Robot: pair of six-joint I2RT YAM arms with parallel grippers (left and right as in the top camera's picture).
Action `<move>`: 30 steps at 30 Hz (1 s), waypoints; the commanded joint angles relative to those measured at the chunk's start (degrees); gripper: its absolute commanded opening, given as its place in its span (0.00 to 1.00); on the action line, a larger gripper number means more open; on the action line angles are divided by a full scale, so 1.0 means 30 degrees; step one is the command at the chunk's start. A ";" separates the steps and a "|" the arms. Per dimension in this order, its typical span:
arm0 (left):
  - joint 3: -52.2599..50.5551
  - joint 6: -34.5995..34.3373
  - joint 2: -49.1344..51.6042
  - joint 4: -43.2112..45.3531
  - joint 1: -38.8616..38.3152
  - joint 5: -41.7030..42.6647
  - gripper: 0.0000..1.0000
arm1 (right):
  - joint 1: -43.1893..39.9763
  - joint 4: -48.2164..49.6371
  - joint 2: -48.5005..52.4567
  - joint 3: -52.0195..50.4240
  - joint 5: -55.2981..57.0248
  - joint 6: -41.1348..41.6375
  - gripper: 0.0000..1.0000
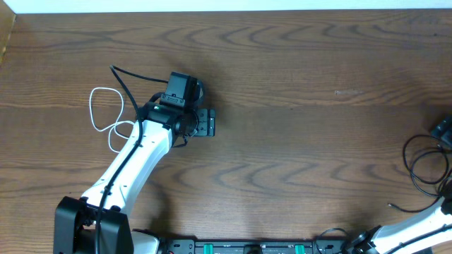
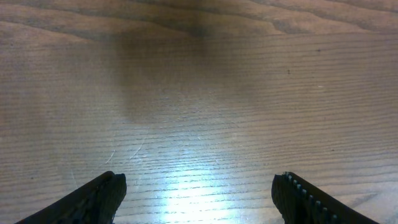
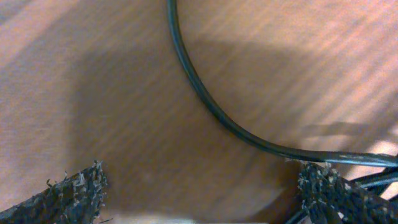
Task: Untangle cables
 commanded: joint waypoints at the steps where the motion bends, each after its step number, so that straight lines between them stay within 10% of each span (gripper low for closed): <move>1: -0.0219 -0.0182 0.0029 0.0007 -0.0036 -0.0051 0.80 | -0.0474 -0.0925 0.1399 -0.0044 -0.3519 -0.0721 0.99; 13: -0.0219 -0.0175 0.0029 0.0007 -0.0036 -0.0051 0.80 | 0.1734 -0.6790 0.1399 0.5355 -1.1103 -0.3993 0.98; 30: -0.0219 -0.0175 0.0029 0.0007 -0.0036 -0.0051 0.80 | 0.9938 -0.9908 0.1399 0.7300 -0.7016 -0.5661 0.99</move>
